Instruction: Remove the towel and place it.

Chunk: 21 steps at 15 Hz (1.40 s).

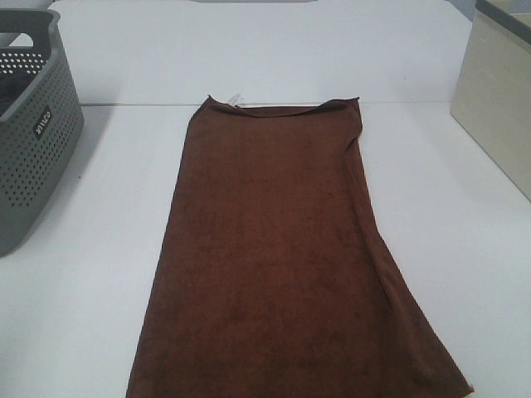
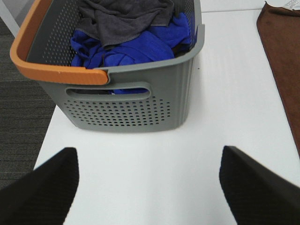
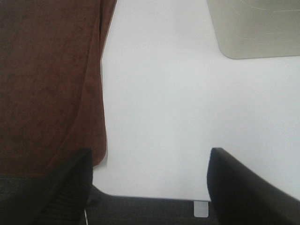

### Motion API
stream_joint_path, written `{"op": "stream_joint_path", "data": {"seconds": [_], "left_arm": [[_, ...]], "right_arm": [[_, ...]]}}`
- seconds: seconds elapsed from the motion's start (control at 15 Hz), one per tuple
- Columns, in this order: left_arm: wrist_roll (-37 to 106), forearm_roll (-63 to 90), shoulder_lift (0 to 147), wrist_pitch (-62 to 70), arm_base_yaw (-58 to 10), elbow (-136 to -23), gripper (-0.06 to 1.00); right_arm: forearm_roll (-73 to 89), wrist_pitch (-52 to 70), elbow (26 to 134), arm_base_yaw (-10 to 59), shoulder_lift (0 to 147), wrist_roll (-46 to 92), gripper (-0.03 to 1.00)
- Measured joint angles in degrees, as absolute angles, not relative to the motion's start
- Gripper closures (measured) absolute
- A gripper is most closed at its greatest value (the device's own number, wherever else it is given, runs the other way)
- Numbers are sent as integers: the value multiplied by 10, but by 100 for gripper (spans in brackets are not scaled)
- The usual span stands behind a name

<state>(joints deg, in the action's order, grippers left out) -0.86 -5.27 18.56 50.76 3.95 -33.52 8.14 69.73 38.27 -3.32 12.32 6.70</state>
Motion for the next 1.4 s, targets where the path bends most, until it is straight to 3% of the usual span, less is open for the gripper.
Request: {"op": "stream_joint_path", "data": {"seconds": [0.4, 0.73, 1.4], "left_arm": [[-9, -29, 3, 587, 40, -291, 19], [5, -13, -2, 598, 40, -284, 19], [4, -11, -2, 599, 40, -284, 19]], "right_arm": [[81, 695, 317, -33, -2, 99, 29], [81, 622, 291, -33, -2, 109, 30], [83, 615, 289, -33, -2, 113, 30]]}}
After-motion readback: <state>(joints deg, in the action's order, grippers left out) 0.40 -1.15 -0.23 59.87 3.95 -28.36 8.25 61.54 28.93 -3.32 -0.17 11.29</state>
